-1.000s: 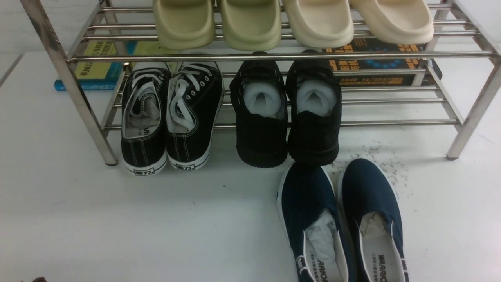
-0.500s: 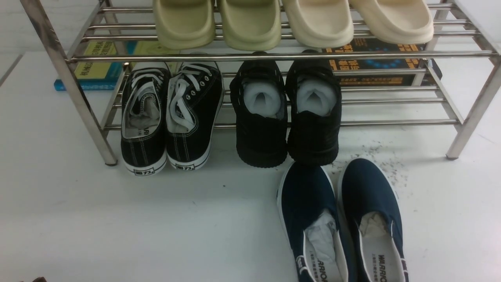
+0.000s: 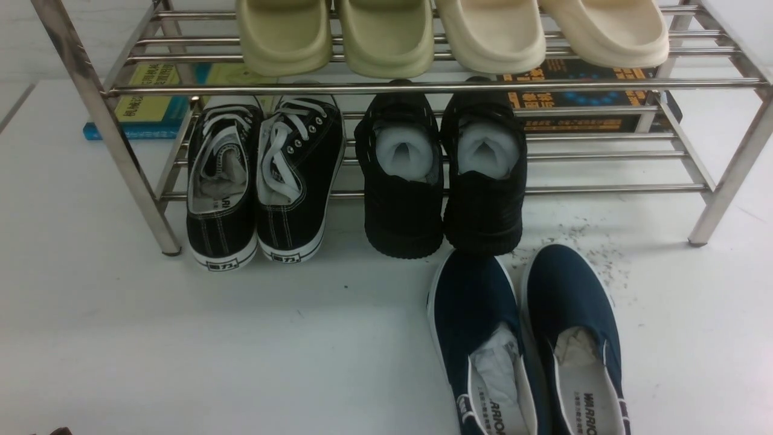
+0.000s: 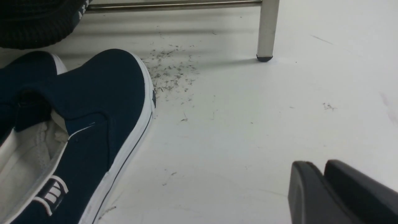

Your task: Take the shoes off the shelf with your hand on the white table.

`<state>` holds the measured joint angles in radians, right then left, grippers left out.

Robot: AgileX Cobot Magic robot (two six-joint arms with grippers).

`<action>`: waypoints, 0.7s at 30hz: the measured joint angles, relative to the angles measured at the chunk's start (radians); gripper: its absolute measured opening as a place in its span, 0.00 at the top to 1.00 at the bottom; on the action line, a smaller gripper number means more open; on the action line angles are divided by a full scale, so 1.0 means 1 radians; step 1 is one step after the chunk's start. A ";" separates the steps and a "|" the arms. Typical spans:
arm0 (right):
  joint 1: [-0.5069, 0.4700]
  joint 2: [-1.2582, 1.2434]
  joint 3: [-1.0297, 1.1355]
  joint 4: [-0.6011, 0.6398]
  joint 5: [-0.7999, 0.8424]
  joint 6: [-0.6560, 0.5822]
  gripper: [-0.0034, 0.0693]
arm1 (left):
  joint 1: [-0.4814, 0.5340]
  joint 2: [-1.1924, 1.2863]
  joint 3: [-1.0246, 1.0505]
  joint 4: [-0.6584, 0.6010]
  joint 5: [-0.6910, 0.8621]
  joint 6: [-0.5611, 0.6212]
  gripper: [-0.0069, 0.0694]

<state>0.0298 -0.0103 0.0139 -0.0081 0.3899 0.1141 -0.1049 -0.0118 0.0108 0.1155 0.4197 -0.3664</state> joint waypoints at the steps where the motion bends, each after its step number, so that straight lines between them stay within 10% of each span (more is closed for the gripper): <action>1: 0.000 0.000 0.000 0.000 0.000 0.000 0.81 | 0.000 0.000 0.000 0.000 0.000 0.000 0.59; 21: 0.000 0.000 0.000 -0.002 0.000 0.000 0.78 | 0.000 0.000 0.000 0.000 0.000 0.000 0.59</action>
<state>0.0298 -0.0103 0.0139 -0.0101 0.3899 0.1141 -0.1049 -0.0118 0.0108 0.1155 0.4197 -0.3664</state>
